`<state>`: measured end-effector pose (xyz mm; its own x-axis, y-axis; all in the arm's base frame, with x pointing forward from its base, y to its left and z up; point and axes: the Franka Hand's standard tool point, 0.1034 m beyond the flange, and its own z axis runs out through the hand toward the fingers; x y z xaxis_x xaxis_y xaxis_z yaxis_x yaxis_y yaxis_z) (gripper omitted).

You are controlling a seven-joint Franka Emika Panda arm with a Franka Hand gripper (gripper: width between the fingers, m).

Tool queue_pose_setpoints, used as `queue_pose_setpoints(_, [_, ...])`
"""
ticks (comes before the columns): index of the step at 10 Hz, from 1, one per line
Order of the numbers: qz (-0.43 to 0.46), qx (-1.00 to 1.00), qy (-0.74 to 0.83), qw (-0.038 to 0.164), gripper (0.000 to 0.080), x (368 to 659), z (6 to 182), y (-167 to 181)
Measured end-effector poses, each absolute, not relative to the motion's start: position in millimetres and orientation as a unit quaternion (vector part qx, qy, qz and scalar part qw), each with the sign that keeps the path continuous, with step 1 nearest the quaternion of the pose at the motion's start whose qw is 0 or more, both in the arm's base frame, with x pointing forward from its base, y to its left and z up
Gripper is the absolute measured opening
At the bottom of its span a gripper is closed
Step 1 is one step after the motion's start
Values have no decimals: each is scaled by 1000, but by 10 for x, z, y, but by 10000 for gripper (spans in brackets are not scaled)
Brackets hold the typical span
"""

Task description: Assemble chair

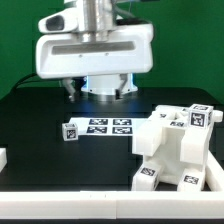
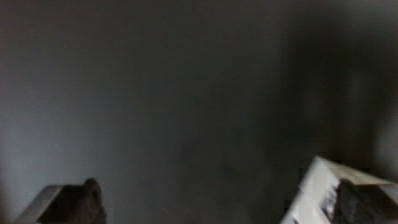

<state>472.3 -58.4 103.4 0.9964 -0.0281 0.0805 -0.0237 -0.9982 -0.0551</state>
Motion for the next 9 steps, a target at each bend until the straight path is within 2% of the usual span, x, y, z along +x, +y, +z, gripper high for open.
queue_pose_setpoints(5, [-43,-999,17,27,648,4721,1010,-563])
queue_pose_setpoints(6, [-32,-999,25,36,648,4579,928,-626])
queue_pose_setpoints(9, [-8,-998,37,41,648,4356,776,-687])
